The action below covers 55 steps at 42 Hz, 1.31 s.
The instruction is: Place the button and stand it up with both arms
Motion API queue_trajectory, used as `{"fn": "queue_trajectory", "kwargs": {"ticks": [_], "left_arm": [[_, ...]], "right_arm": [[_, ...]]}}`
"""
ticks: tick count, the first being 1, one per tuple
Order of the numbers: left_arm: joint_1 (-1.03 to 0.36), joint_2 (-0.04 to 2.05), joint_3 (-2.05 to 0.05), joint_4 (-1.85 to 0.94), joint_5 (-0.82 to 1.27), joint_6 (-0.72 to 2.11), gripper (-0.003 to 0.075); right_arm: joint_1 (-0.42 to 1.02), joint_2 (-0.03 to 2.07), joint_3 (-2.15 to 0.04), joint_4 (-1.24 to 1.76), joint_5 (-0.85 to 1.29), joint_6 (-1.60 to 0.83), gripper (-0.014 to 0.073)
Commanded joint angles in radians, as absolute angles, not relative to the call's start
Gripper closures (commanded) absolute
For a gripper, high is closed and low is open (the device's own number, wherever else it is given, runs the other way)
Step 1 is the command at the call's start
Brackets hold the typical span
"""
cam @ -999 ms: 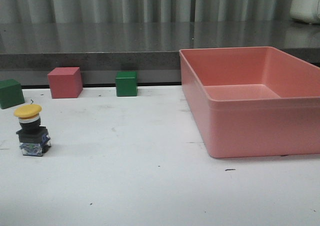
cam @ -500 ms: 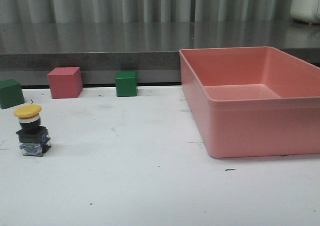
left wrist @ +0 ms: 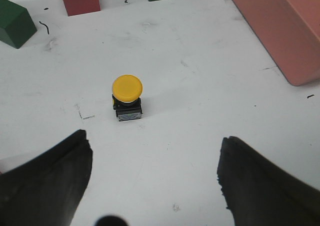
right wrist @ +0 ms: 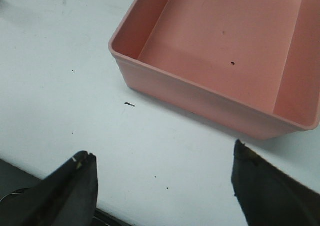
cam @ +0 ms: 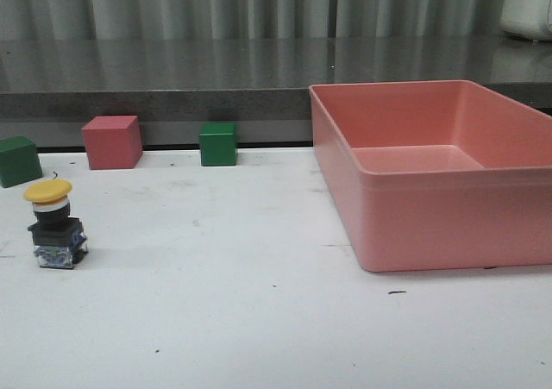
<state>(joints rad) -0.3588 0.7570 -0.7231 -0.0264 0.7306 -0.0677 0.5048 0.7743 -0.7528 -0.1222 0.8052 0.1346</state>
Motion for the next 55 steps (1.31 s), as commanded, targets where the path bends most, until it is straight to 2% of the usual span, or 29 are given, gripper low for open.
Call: {"fn": "queue_trajectory", "kwargs": {"ticks": [1,27,30,40,45,47,55], "left_arm": [[-0.357,0.754,-0.758,-0.033,0.671,-0.075,0.0205],[-0.357,0.754,-0.758,-0.035,0.671,-0.075,0.0221],[-0.357,0.754,-0.758,-0.035,0.673,-0.075,0.0283],[-0.357,0.754,-0.758,-0.035,0.673,-0.075,0.0603],[-0.357,0.754,-0.758,-0.035,0.673,-0.075,0.0713],[-0.357,0.754,-0.758,-0.035,0.673,-0.075,0.074],[-0.357,0.754,-0.758,-0.035,0.673,-0.075,0.074]], "right_arm": [[0.498,0.768,-0.779,-0.13,0.759,0.131,0.002],[0.498,0.768,-0.779,-0.13,0.76,0.131,0.0025],[0.498,0.768,-0.779,-0.13,0.762,0.131,0.0076],[0.498,0.768,-0.779,-0.13,0.764,0.131,0.0482],[0.498,0.768,-0.779,-0.13,0.764,0.131,0.0641],[0.498,0.768,-0.779,-0.13,0.764,0.131,0.0663],[0.498,0.768,-0.779,-0.13,0.764,0.131,0.0662]]}}
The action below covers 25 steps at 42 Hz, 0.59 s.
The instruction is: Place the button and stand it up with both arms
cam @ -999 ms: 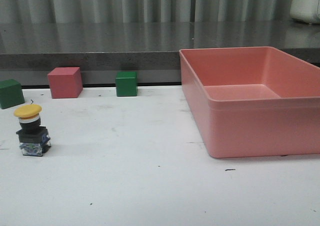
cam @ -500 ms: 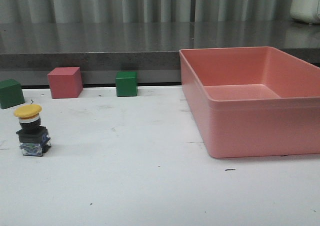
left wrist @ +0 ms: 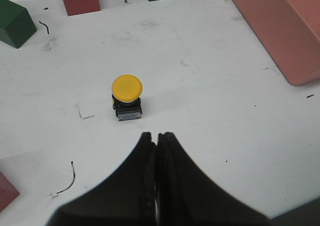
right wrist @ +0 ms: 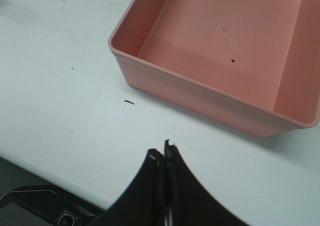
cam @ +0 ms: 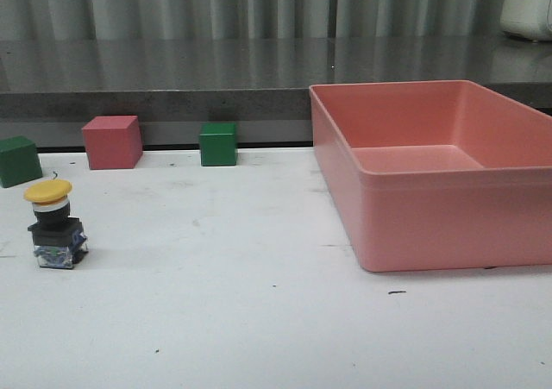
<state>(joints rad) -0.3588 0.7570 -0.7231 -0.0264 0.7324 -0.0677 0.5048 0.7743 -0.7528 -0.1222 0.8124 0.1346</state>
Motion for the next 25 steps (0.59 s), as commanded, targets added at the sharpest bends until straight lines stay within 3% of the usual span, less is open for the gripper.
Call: {"fn": "queue_trajectory", "kwargs": {"ticks": [1,16,25], "left_arm": [[-0.357,0.754,-0.758,-0.035,0.673,-0.075,0.074],[-0.354,0.737,-0.737,-0.038,0.641,-0.075,0.074],[-0.233,0.532,-0.537,-0.037,0.391,-0.075,0.074]], "right_arm": [[0.498,0.768,-0.779,-0.13,0.764,0.131,0.0662],[0.498,0.768,-0.779,-0.13,0.764,0.131,0.0662],[0.498,0.768,-0.779,-0.13,0.763,0.131,0.0662]]}}
